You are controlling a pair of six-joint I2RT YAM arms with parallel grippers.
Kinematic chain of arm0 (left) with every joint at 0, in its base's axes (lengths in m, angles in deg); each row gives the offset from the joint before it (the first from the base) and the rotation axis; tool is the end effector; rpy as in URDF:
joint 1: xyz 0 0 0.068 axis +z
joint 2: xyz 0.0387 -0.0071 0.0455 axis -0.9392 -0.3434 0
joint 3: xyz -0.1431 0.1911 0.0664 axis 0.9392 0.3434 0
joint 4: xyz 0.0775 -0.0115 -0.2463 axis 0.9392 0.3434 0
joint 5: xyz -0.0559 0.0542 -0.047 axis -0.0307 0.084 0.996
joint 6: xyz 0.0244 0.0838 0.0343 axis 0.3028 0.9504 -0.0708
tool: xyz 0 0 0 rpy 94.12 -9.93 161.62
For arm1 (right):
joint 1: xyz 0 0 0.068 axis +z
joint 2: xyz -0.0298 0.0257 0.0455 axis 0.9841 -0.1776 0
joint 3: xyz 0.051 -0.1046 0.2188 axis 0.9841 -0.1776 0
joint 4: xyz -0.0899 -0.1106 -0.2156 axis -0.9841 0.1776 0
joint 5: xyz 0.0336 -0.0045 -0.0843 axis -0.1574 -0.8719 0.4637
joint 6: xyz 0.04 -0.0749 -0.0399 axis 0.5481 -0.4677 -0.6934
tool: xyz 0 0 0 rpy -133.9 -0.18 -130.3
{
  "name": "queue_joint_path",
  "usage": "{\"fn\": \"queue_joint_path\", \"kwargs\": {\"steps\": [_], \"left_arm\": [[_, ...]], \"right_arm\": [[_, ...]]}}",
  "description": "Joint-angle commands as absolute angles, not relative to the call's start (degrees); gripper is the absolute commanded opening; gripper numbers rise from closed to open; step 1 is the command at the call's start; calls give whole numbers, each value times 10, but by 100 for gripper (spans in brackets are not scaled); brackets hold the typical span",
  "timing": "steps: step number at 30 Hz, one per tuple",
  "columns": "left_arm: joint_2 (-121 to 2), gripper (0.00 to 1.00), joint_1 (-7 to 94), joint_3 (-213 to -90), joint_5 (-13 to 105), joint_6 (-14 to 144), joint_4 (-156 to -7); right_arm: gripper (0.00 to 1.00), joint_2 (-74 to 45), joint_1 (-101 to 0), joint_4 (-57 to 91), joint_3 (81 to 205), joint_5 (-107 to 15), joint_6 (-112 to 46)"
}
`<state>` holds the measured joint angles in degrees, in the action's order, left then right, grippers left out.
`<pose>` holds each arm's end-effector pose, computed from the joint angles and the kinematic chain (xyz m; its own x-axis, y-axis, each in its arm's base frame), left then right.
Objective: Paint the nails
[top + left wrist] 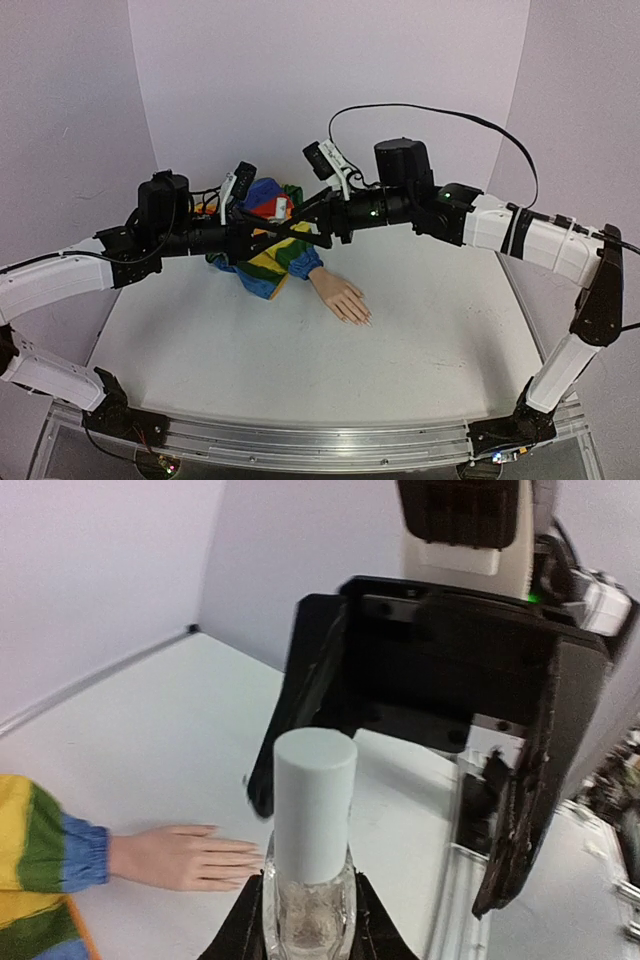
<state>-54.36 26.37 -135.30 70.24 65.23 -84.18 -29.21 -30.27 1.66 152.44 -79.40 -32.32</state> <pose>0.2101 -0.2624 0.3116 -0.3156 0.0648 -0.9467 0.9204 0.2635 -0.2888 0.2378 0.3639 0.3735 -0.0859 0.0511 -0.9950 -0.9963 -0.0126 0.0853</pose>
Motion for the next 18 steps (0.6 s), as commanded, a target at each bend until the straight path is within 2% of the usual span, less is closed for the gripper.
{"fn": "queue_joint_path", "kwargs": {"steps": [1,4,9,18], "left_arm": [[-511,0,237,-1341,438,730,-863],[-515,0,225,-1341,355,751,-855],[-534,0,215,-1351,299,766,-854],[-571,0,198,-1375,262,768,-852]], "right_arm": [[74,-255,-302,16,1528,-587,-307],[75,-267,-303,16,1545,-558,-266],[74,-298,-301,16,1586,-530,-201],[61,-379,-286,17,1672,-516,-155]]}}
